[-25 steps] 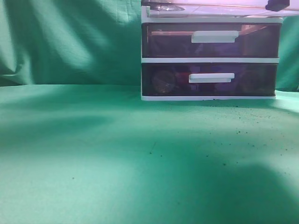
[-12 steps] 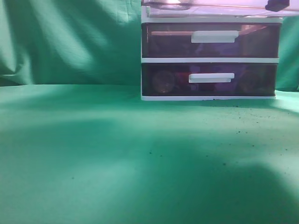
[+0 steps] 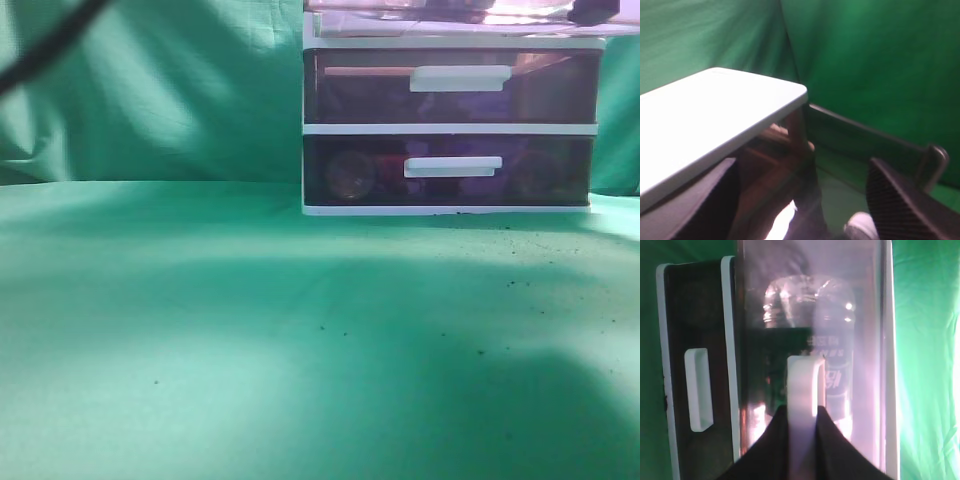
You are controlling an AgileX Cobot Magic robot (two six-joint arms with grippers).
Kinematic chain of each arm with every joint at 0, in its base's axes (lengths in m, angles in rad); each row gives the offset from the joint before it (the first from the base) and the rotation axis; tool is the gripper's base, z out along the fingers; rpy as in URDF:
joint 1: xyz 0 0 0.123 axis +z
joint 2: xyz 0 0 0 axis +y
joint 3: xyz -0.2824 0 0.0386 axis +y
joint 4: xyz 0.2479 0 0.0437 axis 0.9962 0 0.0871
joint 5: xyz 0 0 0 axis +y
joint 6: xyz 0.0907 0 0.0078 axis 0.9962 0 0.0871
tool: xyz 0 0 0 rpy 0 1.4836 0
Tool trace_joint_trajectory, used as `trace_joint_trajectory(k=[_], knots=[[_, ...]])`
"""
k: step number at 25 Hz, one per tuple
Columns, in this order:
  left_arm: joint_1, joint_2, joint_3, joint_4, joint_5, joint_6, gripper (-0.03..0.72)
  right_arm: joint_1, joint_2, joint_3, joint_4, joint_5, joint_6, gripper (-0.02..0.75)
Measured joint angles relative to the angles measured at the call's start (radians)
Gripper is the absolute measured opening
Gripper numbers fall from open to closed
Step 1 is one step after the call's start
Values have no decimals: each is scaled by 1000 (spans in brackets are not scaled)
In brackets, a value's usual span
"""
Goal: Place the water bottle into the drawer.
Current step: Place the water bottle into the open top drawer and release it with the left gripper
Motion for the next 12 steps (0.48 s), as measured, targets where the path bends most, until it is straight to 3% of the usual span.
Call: trace_joint_trajectory(k=[6,7,12], knots=[[-2,-189,0,246,442,-60,82,0,0,2,7,-22,-53,95],[-2,-229,0,314,524,-125,52,-3,0,0,9,-22,-62,95],[-2,-390,-5,648,1008,-473,60,-44,58,-78,16,-18,-106,95]])
